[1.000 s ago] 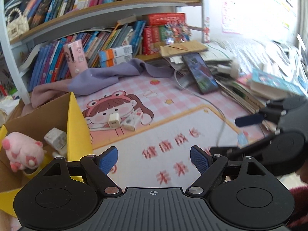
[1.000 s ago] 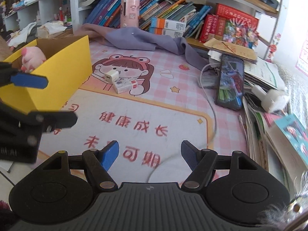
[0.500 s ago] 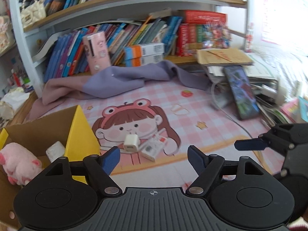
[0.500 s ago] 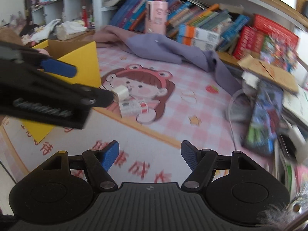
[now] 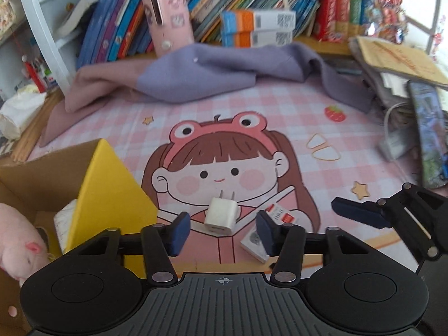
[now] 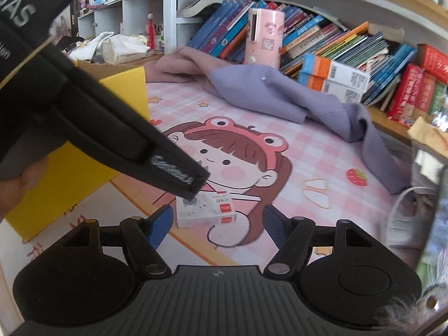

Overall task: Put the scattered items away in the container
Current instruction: 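Grasp the white charger plug with the left tool while the right tool grasps the white card box, then lift the charger plug and card box and carry both toward the yellow box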

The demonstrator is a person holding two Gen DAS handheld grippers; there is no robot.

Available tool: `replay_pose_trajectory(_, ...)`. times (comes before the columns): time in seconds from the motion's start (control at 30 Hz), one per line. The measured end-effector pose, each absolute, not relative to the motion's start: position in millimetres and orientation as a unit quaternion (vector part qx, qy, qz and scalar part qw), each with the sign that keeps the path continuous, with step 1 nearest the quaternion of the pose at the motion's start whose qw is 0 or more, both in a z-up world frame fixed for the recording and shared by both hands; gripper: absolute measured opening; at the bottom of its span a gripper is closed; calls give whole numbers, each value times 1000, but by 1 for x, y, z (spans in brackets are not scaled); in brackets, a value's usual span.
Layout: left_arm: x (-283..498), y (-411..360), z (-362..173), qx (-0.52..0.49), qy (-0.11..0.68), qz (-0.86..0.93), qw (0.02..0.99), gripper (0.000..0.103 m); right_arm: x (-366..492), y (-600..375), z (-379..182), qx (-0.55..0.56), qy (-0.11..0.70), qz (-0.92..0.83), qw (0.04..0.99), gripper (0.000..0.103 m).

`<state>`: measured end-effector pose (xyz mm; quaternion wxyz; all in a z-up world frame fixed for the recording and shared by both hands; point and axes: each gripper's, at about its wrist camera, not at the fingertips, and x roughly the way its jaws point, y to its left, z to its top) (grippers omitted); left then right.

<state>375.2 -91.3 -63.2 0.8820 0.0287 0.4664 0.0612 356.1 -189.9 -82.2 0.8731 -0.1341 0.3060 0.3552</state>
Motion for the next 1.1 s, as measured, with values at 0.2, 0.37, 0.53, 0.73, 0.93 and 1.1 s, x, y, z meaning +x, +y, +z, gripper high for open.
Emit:
replay_pose_trajectory(0.2,393,-90,-78,25,490,66,869,46,368,-175,-97,-134,309,368,867,68)
replay_pose_trajectory(0.37,400,-86,-87,17,506,69,860,41,372,-167,-106,-129,320,373,862,65)
replay_pose_trajectory(0.53,403,-81,-92,-8,515,64,855,32,375,-164,-109,-127,318,372,863,60)
replay_pose_trajectory(0.73,401,-85,-92,-8,514,56,856,25,374,-167,-108,-129,319,372,862,56)
replay_pose_trajectory(0.93,390,-90,-75,-10,491,46,870,25,371,-174,-97,-126,318,370,864,55)
replay_pose_trajectory(1.1,372,-92,-48,-12,459,39,888,25,361,-179,-85,-129,308,374,865,55)
